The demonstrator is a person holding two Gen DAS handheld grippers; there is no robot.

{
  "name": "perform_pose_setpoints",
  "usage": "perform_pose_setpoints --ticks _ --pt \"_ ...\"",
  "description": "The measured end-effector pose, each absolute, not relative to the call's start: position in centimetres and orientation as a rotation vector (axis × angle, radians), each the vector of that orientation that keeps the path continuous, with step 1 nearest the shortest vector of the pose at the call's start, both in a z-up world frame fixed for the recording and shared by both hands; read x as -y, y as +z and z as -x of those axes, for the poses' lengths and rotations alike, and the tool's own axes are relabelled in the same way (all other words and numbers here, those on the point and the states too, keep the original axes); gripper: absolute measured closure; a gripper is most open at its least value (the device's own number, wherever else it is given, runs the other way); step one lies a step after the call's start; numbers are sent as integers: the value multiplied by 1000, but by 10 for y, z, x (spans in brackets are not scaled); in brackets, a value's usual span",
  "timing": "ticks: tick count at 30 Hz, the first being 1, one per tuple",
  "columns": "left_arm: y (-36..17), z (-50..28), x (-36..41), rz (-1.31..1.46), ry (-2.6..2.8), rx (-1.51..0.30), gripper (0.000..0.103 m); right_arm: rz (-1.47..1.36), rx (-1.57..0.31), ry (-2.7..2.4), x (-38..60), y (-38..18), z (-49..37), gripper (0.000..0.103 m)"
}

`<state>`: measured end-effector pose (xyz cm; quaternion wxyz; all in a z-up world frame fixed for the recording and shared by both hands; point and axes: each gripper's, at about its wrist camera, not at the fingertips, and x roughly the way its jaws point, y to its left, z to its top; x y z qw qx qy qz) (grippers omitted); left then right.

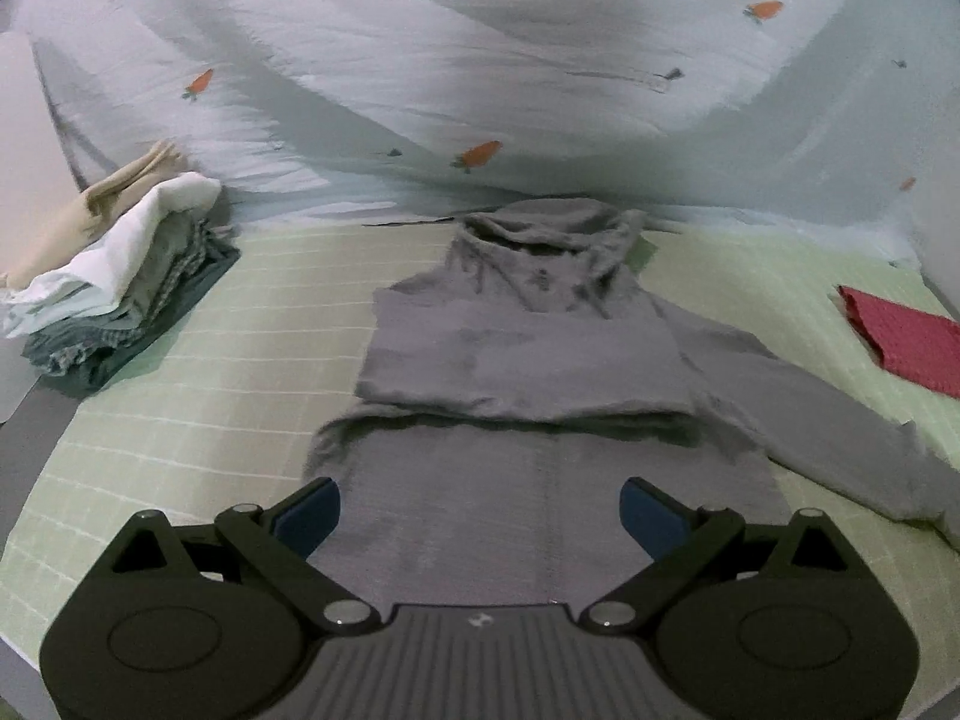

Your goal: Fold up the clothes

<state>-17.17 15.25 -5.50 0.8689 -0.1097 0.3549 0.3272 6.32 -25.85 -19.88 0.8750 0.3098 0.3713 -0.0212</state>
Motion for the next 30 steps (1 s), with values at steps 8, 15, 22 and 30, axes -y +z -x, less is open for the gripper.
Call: perform_pose_setpoints --ticks 8,15,22,30 --pt "-49 188 -201 274 717 -690 4 -1430 -819 219 164 -226 -67 91" --pt "-47 184 -241 319 736 -642 4 -1295 -977 675 -7 -177 -82 90" --pt "-53 156 -271 332 715 -632 4 -702 -968 772 -79 -137 -87 7" --pt "-80 96 -290 389 579 -727 4 -269 -796 468 -12 -138 -94 0"
